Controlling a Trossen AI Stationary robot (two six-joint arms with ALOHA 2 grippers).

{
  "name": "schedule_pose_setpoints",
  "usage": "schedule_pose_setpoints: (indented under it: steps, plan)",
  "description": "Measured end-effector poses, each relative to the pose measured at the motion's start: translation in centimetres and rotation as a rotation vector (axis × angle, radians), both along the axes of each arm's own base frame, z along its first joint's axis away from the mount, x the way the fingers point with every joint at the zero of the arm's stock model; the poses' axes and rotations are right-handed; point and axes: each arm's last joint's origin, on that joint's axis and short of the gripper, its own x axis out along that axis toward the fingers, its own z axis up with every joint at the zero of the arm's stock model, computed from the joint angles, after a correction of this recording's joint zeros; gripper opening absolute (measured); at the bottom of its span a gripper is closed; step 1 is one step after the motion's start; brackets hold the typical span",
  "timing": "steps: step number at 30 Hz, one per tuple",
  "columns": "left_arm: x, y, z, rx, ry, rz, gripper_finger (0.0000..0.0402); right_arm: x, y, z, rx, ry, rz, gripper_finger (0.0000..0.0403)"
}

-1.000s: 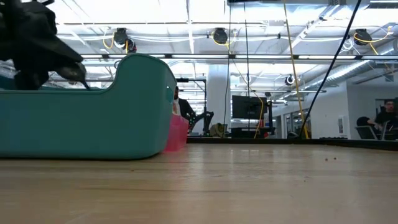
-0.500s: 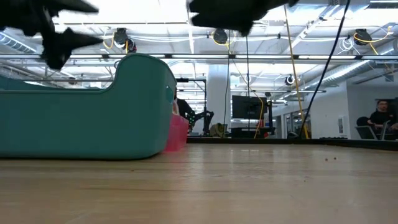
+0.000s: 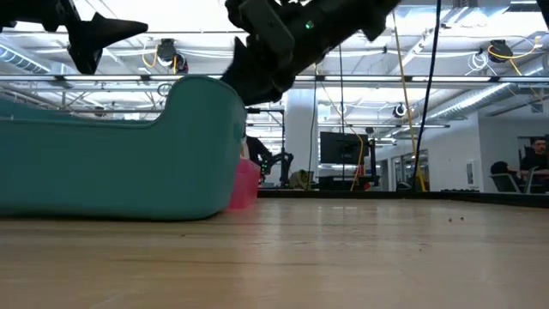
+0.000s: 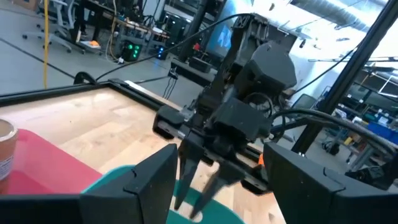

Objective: Pick & Place Food Item
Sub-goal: Adjust the blue bin on the table

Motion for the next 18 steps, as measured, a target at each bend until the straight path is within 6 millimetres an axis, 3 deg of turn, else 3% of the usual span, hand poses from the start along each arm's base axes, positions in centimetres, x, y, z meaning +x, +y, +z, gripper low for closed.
schedule_pose_setpoints:
  steps: [7,18]
  plan:
    - [0.0,0.0,-0.1,0.004,0.006,-0.001,0.0243,-0.7,-0.1,0.4,-0.027,0.101,0.003,0.0008]
    - [0.0,0.0,-0.1,0.003,0.006,-0.001,0.0243,-1.6,-0.1,2.0,-0.039,0.1,-0.022,0.0002]
